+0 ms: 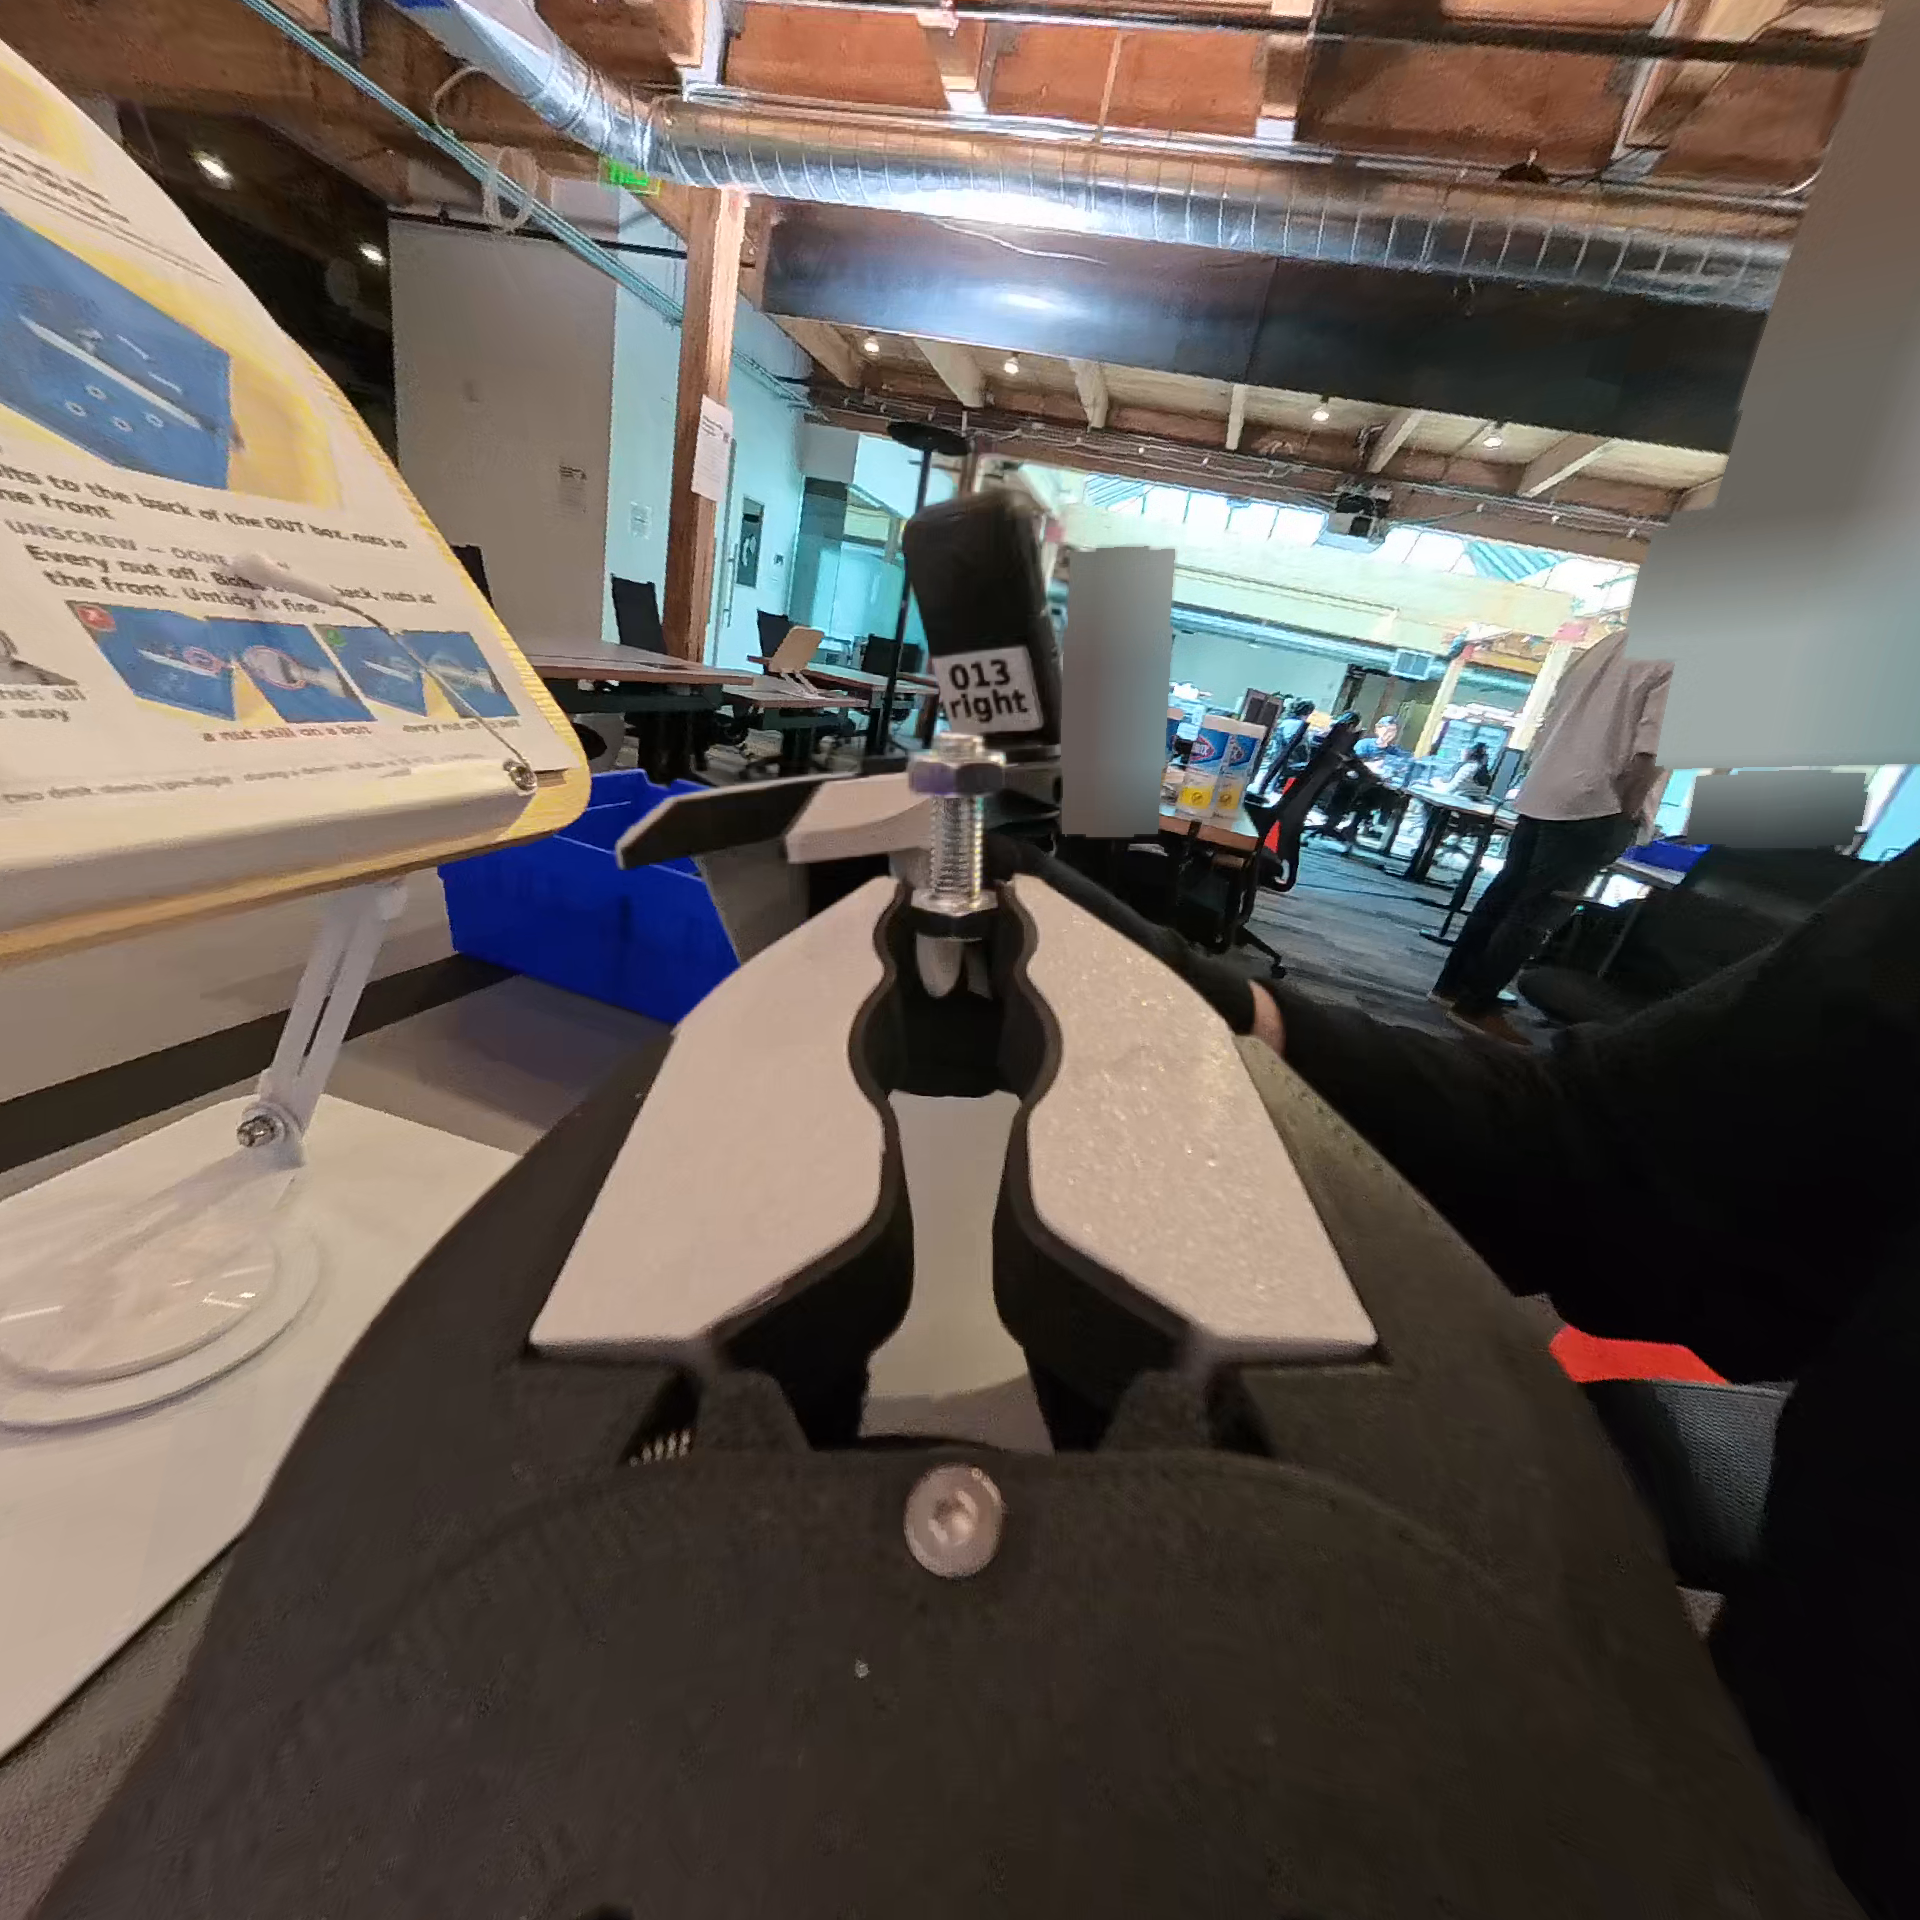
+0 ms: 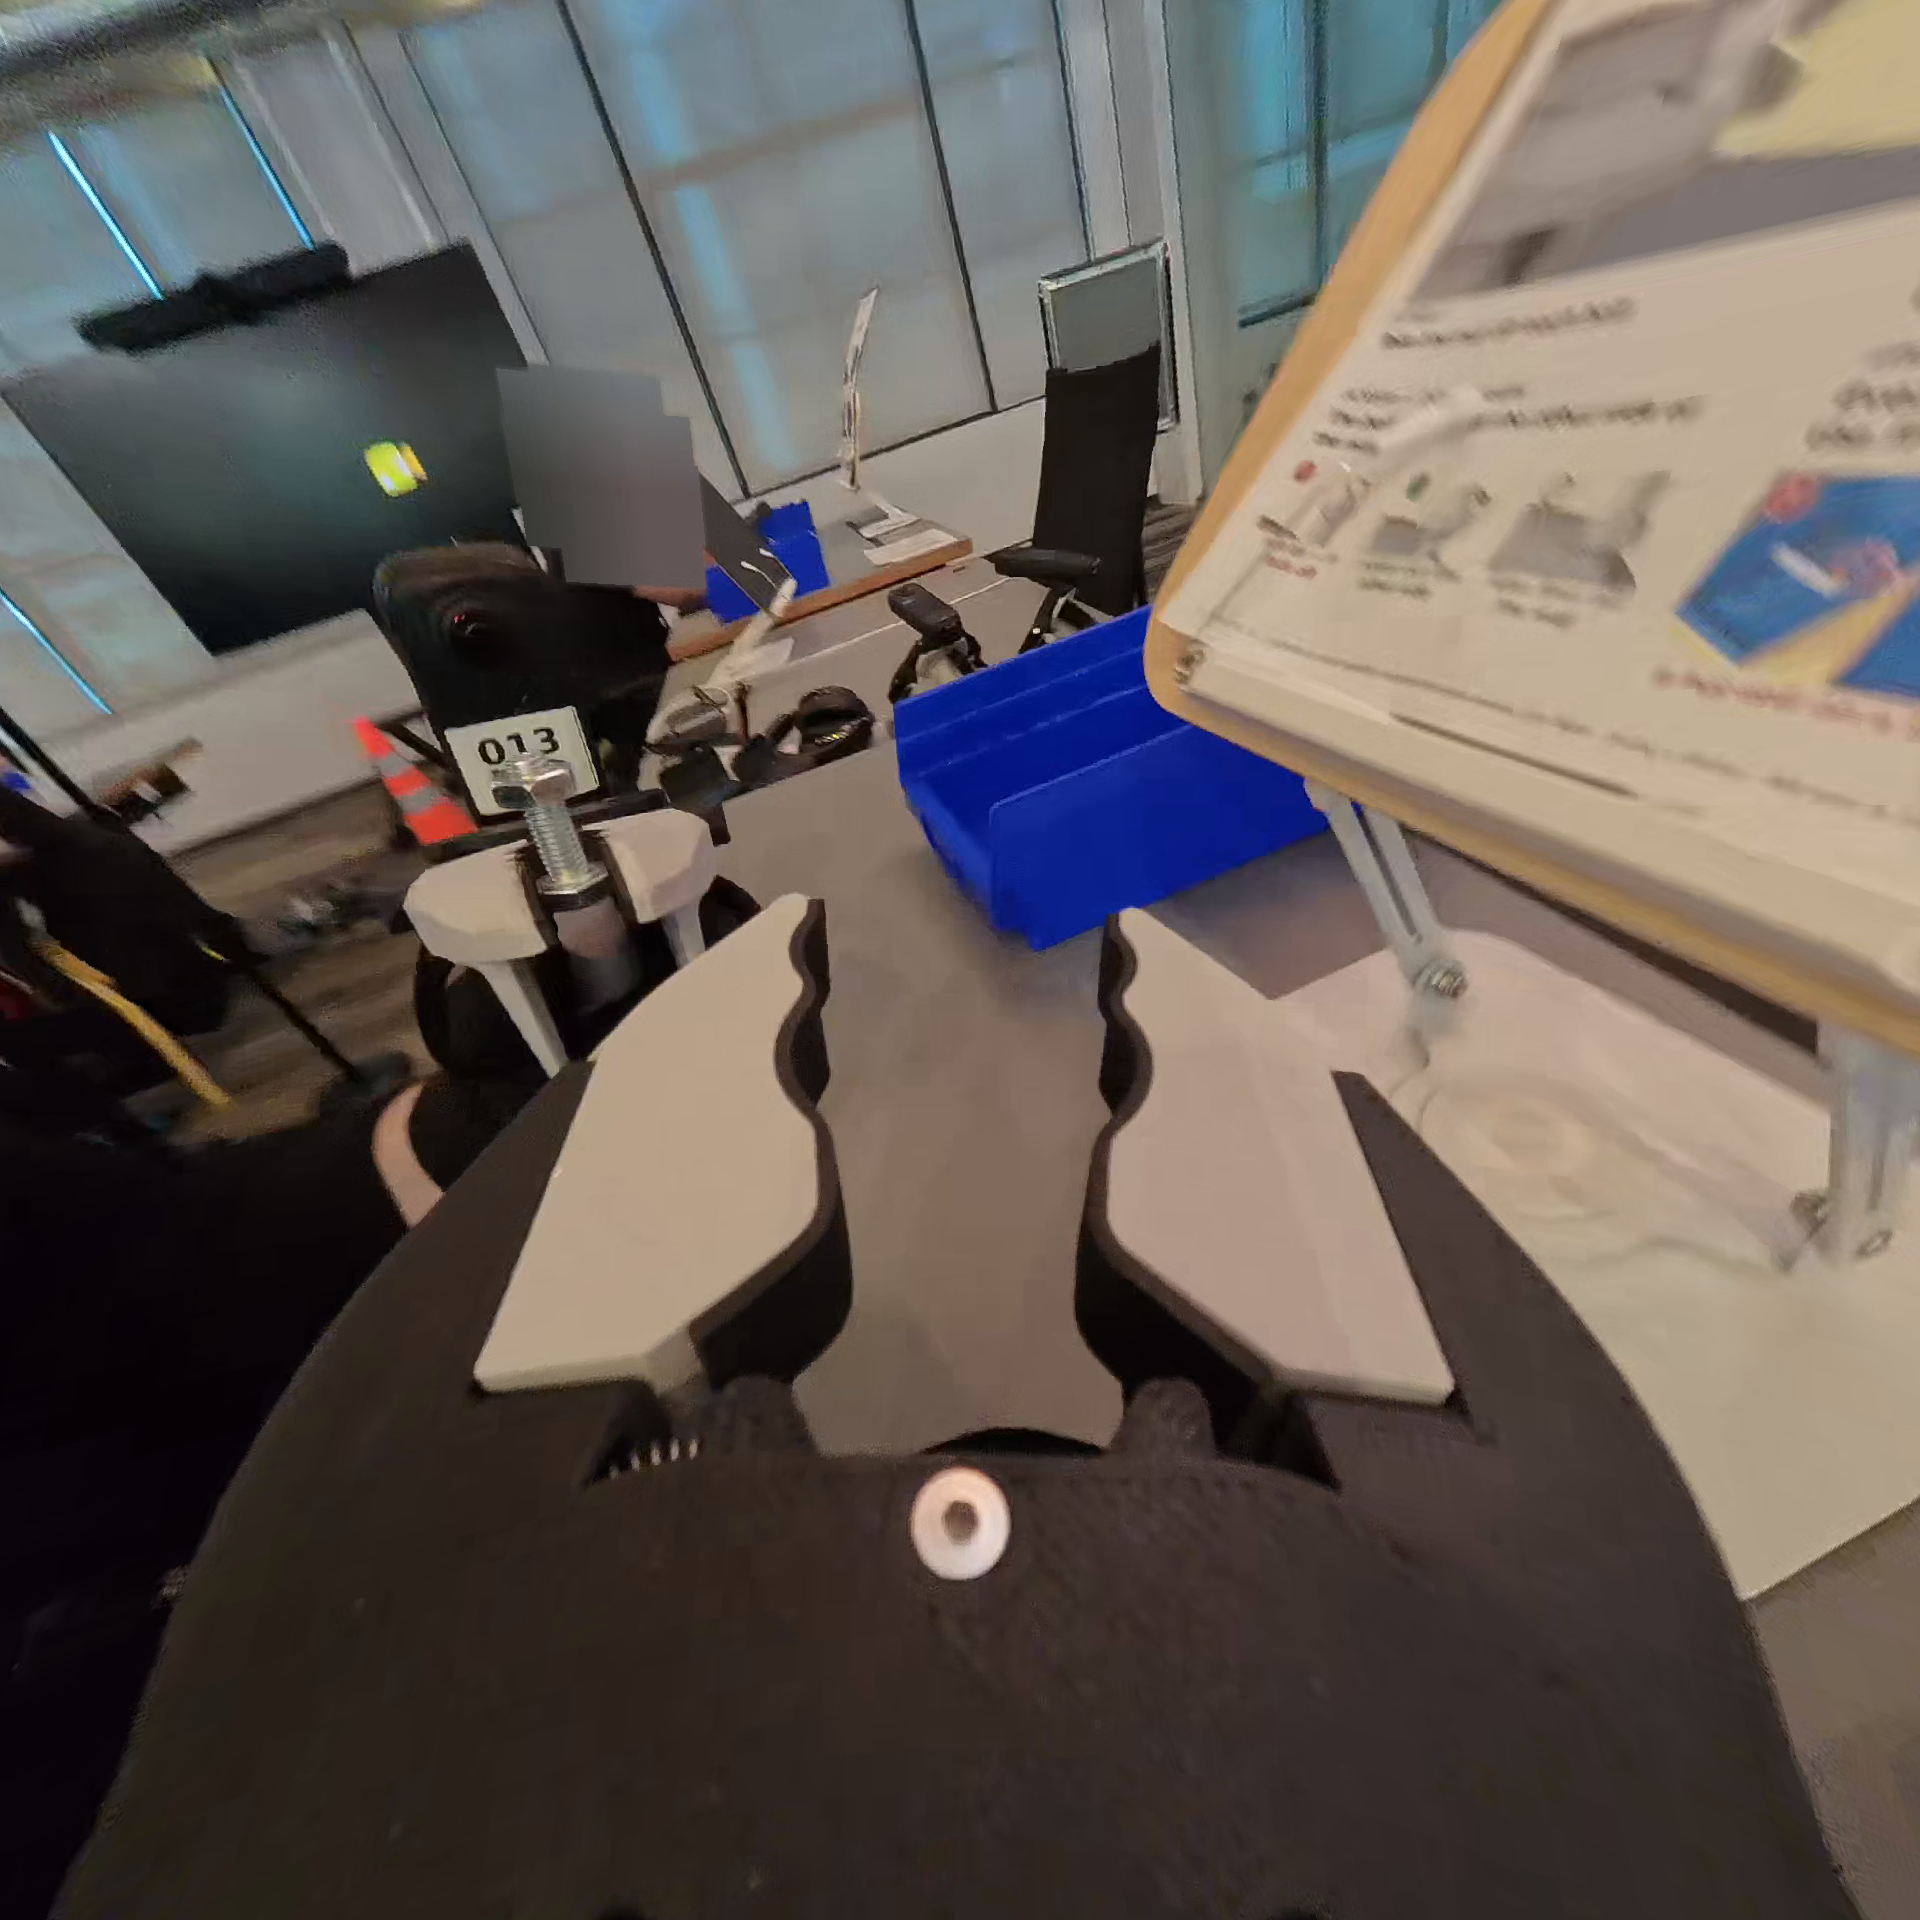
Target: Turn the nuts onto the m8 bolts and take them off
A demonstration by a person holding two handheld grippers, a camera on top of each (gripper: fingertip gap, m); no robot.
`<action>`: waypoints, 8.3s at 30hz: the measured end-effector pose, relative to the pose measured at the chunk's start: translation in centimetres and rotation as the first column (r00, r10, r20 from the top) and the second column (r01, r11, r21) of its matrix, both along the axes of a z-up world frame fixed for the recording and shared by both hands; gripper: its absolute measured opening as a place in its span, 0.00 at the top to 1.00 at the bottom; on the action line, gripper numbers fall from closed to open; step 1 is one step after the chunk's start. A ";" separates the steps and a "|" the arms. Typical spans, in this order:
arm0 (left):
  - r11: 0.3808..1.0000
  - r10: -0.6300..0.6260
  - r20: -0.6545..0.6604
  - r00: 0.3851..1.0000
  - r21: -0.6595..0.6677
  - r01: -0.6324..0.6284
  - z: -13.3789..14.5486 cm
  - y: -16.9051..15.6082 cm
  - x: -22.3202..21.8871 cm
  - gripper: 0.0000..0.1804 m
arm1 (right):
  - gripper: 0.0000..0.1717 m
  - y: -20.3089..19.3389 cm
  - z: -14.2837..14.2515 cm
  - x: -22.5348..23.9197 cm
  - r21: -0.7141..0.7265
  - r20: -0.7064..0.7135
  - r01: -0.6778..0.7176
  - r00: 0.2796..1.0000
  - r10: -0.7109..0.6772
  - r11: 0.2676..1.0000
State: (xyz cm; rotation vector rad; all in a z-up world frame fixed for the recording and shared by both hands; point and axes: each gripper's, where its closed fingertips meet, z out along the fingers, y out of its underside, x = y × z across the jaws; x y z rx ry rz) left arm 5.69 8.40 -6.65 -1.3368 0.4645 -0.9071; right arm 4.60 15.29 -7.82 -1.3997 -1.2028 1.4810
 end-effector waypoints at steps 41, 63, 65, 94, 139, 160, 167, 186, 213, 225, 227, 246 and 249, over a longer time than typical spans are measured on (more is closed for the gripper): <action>1.000 0.016 -0.079 0.997 -0.002 -0.016 -0.7 0.5 0.8 0.92 | 0.69 -3.2 2.1 0.9 0.024 -0.093 -0.141 0.985 0.143 0.990; 0.992 0.127 -0.211 0.969 0.008 -0.129 -1.7 1.4 0.9 0.92 | 0.70 -5.5 2.8 0.2 0.065 -0.013 -0.198 0.980 0.199 0.978; 0.974 0.225 -0.331 0.916 0.040 -0.225 -2.4 1.9 0.4 0.92 | 0.71 -5.7 2.3 0.3 0.068 0.066 -0.202 0.978 0.197 0.977; 0.913 -0.379 -0.236 0.895 -0.254 0.320 -3.5 -1.5 3.4 0.92 | 0.91 -8.8 -0.3 2.7 0.469 0.420 -0.444 0.873 0.249 0.763; 0.921 0.375 -0.848 0.375 0.293 -0.258 -6.6 3.7 0.4 0.92 | 0.81 -5.0 -4.1 2.5 -0.235 0.309 -0.111 0.933 0.183 0.966; 0.974 0.199 -0.808 0.555 0.099 -0.205 -6.4 3.0 1.7 0.92 | 0.91 -5.3 -3.4 2.4 -0.009 0.290 -0.218 0.933 0.211 0.976; 0.871 -0.462 -0.352 0.814 -0.350 0.344 -4.9 -1.7 4.5 0.92 | 0.91 -8.7 -2.0 3.8 0.527 0.445 -0.479 0.860 0.252 0.702; 0.677 -0.709 -0.153 0.688 -0.420 0.604 -7.8 -3.8 4.8 0.92 | 0.91 -8.2 0.0 6.3 0.799 0.512 -0.480 0.859 0.006 0.362; 0.978 0.138 -0.153 0.979 -0.136 -0.159 -5.5 6.4 -1.0 0.92 | 0.81 22.5 -18.7 26.0 0.226 0.929 0.350 0.204 -0.309 0.909; 0.992 0.060 -0.037 0.998 -0.108 -0.064 -3.6 5.8 0.9 0.92 | 0.85 9.0 0.6 15.4 0.331 0.384 0.207 0.861 -0.332 0.921; 0.996 -0.002 0.026 1.000 -0.087 0.004 -2.5 5.2 2.0 0.92 | 0.86 3.5 2.6 11.5 0.290 0.221 0.084 0.963 -0.152 0.953; 0.991 -0.123 0.121 0.985 -0.037 0.128 -0.5 3.8 4.2 0.92 | 0.96 -4.2 2.7 1.9 0.072 -0.110 -0.188 0.975 0.196 0.979; 0.994 -0.107 0.112 0.988 -0.020 0.110 -0.2 3.7 3.9 0.93 | 0.96 -3.7 3.8 2.4 0.111 -0.145 -0.147 0.976 0.162 0.983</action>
